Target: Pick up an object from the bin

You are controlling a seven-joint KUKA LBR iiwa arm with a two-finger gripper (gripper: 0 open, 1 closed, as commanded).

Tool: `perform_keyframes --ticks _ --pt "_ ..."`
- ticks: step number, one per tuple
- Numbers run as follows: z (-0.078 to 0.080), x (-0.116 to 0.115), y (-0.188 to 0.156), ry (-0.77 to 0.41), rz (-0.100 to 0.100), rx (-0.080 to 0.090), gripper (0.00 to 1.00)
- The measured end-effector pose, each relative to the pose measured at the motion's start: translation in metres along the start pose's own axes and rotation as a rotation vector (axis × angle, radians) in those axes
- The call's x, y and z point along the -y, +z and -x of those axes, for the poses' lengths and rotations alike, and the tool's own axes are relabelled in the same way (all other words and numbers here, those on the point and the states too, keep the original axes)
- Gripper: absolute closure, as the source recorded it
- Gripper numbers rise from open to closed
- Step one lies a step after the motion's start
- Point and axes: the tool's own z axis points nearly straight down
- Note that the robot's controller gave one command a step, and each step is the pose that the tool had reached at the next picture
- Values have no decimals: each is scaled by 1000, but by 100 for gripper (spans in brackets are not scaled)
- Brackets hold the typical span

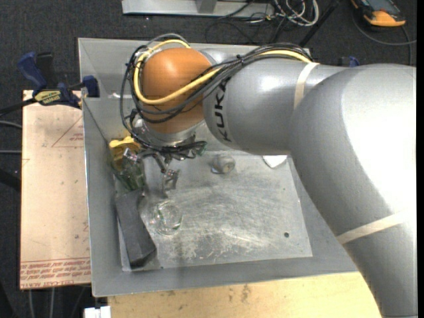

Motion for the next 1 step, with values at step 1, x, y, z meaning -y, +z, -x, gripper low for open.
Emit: perform_keyframes --ticks 1 --pt "13 3 8 -132 -8 10 0"
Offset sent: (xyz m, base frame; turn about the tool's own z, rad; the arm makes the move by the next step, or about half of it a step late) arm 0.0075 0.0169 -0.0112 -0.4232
